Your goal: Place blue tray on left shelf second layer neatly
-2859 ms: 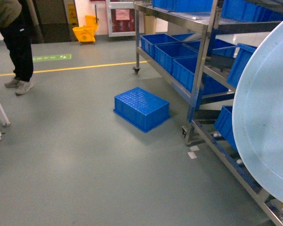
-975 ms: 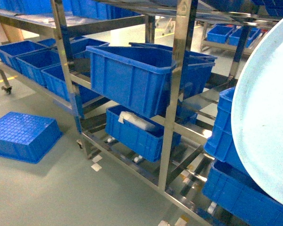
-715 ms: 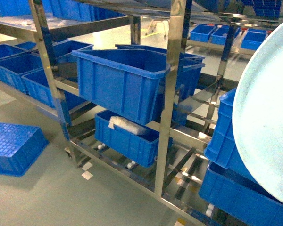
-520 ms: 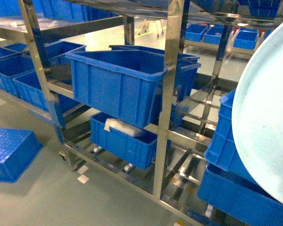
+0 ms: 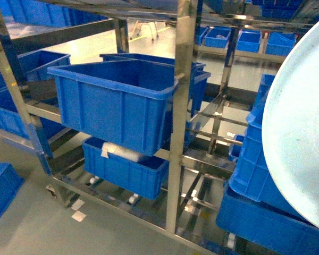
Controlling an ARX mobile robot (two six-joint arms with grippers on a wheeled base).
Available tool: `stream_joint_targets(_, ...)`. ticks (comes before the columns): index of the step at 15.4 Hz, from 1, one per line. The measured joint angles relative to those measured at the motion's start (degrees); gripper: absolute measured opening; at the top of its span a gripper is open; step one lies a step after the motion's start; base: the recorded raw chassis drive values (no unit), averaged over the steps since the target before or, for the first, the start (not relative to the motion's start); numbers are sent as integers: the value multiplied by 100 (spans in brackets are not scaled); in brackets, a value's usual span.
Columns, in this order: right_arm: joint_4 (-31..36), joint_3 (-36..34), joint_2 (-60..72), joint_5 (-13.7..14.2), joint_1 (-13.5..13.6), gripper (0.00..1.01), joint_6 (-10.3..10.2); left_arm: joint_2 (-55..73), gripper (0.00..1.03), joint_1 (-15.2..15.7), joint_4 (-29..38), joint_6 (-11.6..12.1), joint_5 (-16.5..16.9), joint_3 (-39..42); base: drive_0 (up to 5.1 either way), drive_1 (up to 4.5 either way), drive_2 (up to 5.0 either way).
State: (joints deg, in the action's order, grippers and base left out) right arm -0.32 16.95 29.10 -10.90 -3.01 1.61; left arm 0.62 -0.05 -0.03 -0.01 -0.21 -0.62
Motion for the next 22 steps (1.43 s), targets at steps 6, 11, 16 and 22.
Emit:
stream_joint_targets(6,-2,0,2,0,0,2,0,0,98,0,-17,0,9,0,-168,-168,-168)
stream_joint_targets(11,-2,0,2,0,0,2,0,0,98,0,-20,0,7,0,-163,-163,-163)
stream_joint_targets(16,-2,0,-4,22,-7,2,0,0,98,-7,-22,2,28,0,-116,-116,-116)
stream_joint_targets(22,-2,0,-24,17,-4,2,0,0,98,-4,-17,0,20,0,-5,357,-366)
